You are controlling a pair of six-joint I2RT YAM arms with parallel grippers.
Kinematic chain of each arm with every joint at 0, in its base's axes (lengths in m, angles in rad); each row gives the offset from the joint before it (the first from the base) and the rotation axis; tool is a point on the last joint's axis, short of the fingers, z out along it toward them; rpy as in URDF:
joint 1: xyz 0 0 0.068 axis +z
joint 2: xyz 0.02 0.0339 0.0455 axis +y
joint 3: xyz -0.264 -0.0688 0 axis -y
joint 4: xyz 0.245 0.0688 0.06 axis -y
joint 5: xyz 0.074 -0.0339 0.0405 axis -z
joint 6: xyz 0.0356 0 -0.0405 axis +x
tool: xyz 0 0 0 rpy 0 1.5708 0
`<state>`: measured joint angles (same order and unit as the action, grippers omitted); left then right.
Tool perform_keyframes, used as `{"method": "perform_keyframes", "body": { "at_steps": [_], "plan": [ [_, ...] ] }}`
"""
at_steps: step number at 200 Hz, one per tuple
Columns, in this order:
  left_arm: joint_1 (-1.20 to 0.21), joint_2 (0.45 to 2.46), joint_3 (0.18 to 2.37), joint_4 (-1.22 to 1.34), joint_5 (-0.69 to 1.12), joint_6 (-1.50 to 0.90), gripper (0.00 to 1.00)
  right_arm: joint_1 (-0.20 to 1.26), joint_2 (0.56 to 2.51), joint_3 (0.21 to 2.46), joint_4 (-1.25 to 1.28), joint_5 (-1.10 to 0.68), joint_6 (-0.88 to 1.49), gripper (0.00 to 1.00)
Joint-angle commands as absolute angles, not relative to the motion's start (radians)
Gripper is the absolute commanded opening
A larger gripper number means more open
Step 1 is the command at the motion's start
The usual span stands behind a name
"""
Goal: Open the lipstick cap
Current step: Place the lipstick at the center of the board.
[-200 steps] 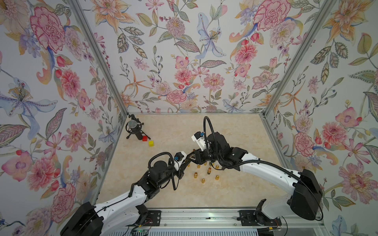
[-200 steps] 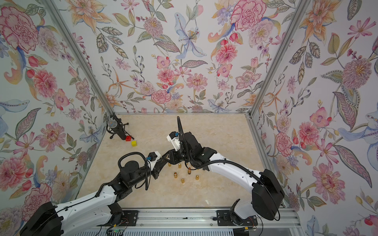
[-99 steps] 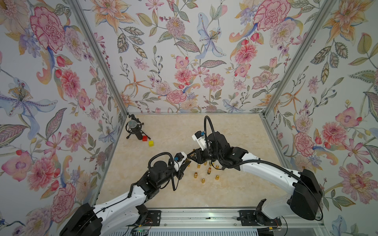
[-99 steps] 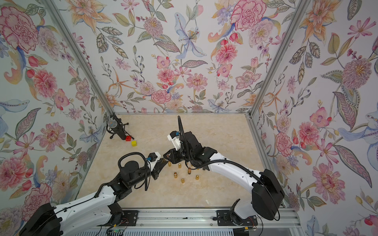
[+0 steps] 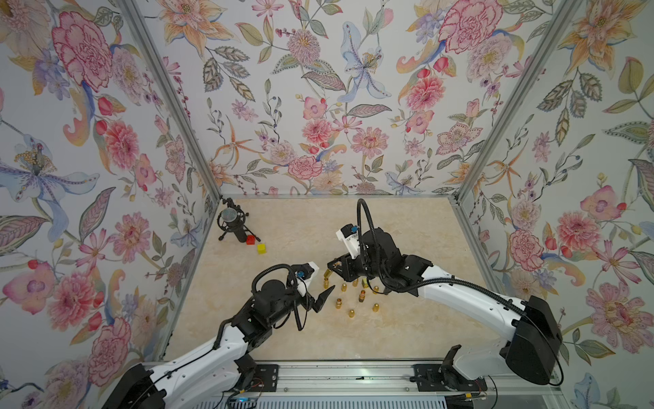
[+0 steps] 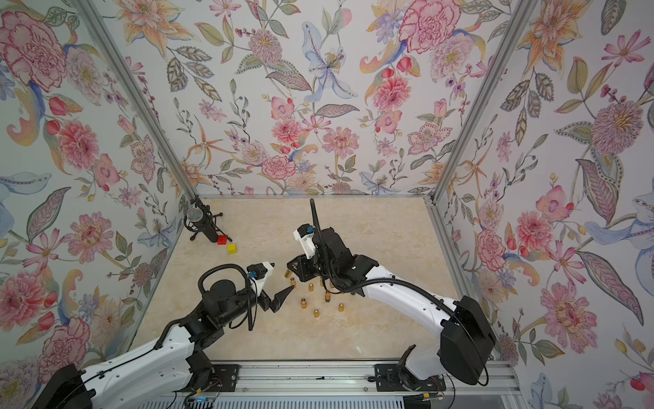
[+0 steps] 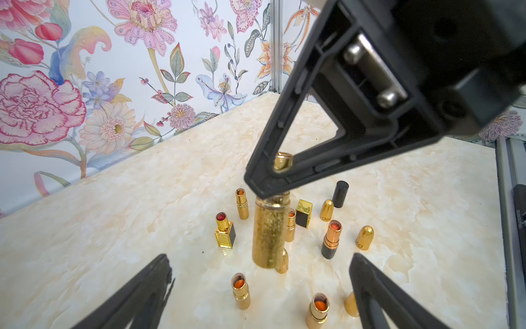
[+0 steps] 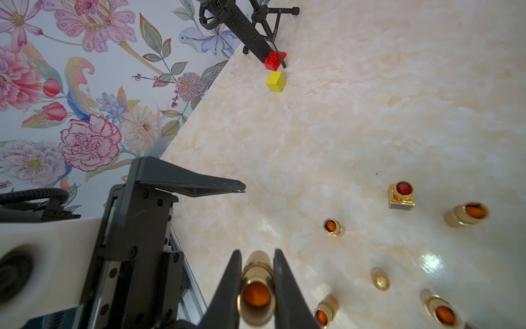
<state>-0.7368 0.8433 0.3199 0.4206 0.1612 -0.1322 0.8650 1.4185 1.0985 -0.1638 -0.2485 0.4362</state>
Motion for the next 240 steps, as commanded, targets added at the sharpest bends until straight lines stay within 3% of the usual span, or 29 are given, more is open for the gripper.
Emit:
{"method": "perform_keyframes", "body": {
  "at_steps": [1, 57, 170, 240],
  "plan": [
    [-0.710, 0.786, 0.341, 0.340, 0.070, -0.190, 0.99, 0.893, 1.403, 1.104, -0.211, -0.124, 0.362, 0.19],
    [-0.591, 0.665, 0.321, 0.204, -0.143, -0.314, 0.99, 1.047, 1.478, 1.102, -0.215, 0.018, 0.196, 0.20],
    [-0.506, 0.623, 0.302, 0.098, -0.267, -0.406, 0.99, 1.200, 1.696, 0.973, 0.031, 0.118, 0.102, 0.19],
    [-0.501, 0.600, 0.285, 0.116, -0.271, -0.412, 0.99, 1.221, 1.762, 0.967, 0.084, 0.170, 0.061, 0.20]
  ]
}}
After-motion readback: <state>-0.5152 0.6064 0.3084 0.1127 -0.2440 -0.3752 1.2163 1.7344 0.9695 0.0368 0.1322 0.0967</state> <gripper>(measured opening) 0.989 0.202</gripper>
